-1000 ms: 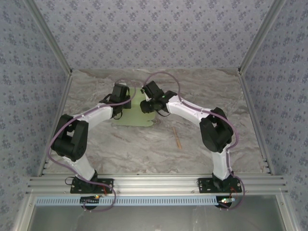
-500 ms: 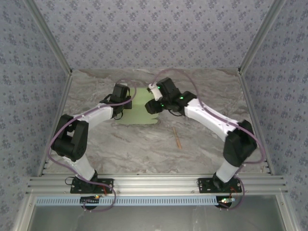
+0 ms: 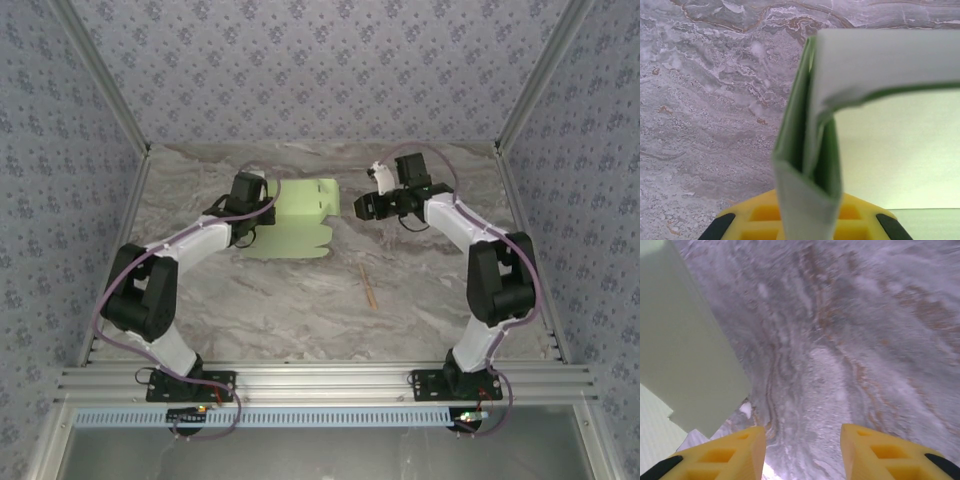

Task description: Fold the paper box

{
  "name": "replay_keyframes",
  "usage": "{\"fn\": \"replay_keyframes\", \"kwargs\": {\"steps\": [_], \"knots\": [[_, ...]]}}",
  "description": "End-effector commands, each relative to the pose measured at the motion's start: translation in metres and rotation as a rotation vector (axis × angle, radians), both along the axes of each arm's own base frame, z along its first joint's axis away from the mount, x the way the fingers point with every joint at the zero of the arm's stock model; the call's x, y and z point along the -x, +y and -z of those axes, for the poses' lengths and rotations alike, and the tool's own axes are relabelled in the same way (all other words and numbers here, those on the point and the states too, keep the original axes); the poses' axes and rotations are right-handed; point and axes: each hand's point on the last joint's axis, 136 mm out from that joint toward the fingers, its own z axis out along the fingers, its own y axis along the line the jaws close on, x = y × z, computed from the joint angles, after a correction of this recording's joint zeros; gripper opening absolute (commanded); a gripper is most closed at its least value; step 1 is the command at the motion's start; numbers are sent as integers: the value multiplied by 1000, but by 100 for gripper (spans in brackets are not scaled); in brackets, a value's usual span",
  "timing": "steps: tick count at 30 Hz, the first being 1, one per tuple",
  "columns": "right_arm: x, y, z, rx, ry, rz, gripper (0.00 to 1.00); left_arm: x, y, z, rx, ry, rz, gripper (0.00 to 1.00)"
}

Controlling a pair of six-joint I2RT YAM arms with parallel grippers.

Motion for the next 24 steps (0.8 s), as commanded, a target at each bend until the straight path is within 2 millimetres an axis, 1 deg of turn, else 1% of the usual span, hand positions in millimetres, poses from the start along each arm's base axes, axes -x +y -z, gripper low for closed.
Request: {"fn": "replay_keyframes", "kwargs": {"steps": [1, 5, 8, 12, 17, 20, 24], "knots": [[0, 27, -20, -115, -51, -155, 44, 2, -2, -21, 45, -32, 6, 0], [4, 46, -28, -205, -61, -250, 43, 2, -4, -23, 50, -35, 11, 0], [8, 56, -31, -230, -73, -303, 43, 2, -4, -23, 49, -33, 15, 0], [9, 65, -37, -262, -87, -351, 43, 3, -5, -22, 47, -31, 18, 0], [10, 80, -40, -264, -95, -410, 42, 4, -8, -23, 48, -30, 29, 0], [10, 86, -41, -280, -100, -441, 39, 4, -9, -23, 47, -28, 33, 0], [17, 92, -47, -314, -117, -496, 38, 5, -10, -22, 43, -24, 38, 0]]}}
